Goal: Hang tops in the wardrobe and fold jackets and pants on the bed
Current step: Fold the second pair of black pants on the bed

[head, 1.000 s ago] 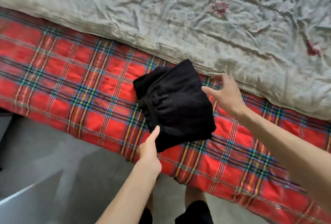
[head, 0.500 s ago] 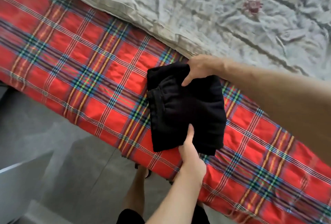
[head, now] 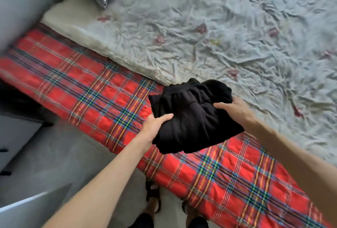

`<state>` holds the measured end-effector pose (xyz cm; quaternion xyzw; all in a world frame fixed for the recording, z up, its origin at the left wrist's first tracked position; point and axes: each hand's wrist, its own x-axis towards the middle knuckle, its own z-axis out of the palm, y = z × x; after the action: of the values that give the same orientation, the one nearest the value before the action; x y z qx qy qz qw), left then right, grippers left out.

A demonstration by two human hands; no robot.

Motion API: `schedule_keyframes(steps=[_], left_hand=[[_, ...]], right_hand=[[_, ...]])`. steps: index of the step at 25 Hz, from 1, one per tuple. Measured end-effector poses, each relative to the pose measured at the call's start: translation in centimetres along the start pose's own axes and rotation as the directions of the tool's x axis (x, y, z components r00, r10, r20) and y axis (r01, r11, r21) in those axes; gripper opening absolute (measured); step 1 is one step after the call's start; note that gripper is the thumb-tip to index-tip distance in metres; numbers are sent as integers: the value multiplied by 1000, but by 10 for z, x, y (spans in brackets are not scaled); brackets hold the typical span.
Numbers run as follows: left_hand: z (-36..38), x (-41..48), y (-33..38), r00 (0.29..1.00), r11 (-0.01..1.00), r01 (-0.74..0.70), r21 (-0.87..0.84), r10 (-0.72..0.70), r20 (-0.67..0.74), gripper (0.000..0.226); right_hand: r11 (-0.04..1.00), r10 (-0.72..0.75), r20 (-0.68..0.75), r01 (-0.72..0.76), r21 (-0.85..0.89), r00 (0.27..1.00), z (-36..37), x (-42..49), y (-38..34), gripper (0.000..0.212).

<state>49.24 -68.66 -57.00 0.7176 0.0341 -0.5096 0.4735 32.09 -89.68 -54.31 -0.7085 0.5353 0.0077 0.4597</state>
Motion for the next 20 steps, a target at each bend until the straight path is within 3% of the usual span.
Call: schedule_keyframes(steps=[3, 6, 8, 11, 14, 16, 20], left_hand=[[-59, -56, 51, 991, 992, -118, 37, 121, -65, 44], [-130, -135, 78, 961, 982, -175, 69, 186, -204, 51], [-182, -200, 78, 924, 980, -198, 35, 199, -327, 59], [-244, -301, 64, 857, 969, -240, -58, 183, -482, 42], [-295, -411, 22, 751, 942, -298, -157, 130, -647, 22], [-316, -477, -19, 685, 922, -322, -215, 70, -725, 23], [-338, -605, -135, 441, 841, -399, -366, -174, -880, 31]], right_hand=[[986, -162, 27, 162, -38, 987, 1, -37, -88, 45], [925, -353, 137, 367, -100, 926, 13, -79, -179, 35], [845, -480, 261, 522, -122, 838, 34, -116, -247, 33], [671, -618, 435, 728, -144, 655, 80, -185, -333, 23], [454, -687, 591, 885, -106, 423, 147, -277, -394, 44], [328, -662, 698, 943, -57, 273, 190, -345, -414, 41], [139, -502, 864, 982, 126, -39, 296, -509, -414, 37]])
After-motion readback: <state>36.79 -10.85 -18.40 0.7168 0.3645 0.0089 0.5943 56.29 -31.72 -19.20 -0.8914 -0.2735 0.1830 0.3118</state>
